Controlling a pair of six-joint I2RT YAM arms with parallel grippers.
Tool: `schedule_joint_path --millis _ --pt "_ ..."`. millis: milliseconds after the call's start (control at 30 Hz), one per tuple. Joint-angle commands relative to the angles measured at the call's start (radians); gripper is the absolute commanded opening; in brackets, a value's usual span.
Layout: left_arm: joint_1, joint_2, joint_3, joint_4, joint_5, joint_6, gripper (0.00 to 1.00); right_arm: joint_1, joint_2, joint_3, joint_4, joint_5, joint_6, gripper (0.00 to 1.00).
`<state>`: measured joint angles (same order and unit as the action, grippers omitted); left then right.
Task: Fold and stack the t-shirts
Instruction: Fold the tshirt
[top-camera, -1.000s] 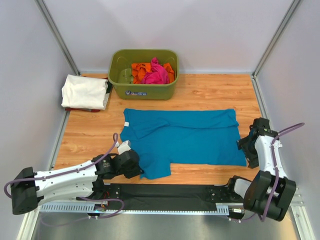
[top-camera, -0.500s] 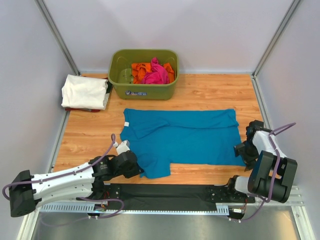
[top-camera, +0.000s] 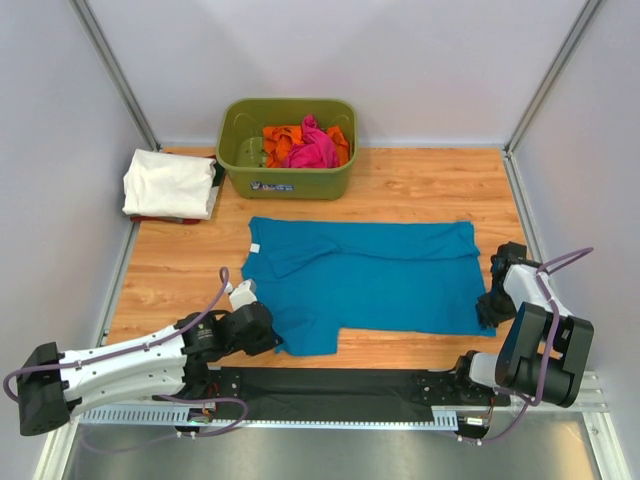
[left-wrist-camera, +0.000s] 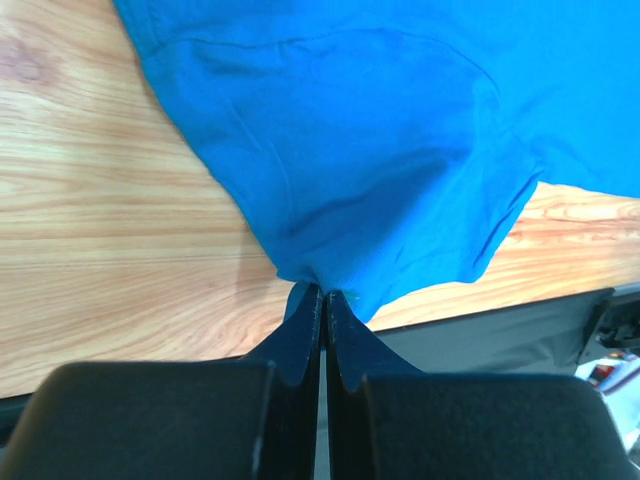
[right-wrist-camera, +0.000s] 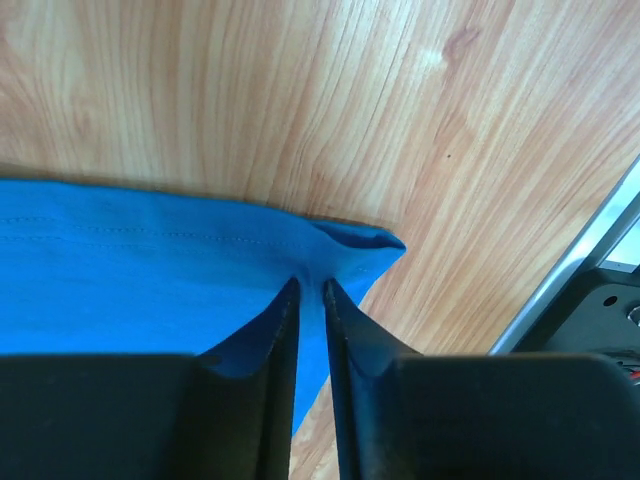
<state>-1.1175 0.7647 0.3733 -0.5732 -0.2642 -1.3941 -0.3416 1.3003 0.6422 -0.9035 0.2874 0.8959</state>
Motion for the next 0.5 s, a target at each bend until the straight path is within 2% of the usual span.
schedule_joint_path --millis 0,200,467 --pt "-0.002 -0.004 0.058 -0.051 -0.046 0.036 0.00 -0.005 0.016 -0.007 0.034 0.059 0.014 0.16" --pt "-0.002 -0.004 0.147 -0.140 -0.096 0.079 0.00 -0.005 -0.005 0.048 0.008 0.072 -0.006 0.03" --pt "-0.002 0.002 0.295 -0.232 -0.194 0.124 0.00 -0.005 -0.036 0.123 0.000 0.045 -0.066 0.00"
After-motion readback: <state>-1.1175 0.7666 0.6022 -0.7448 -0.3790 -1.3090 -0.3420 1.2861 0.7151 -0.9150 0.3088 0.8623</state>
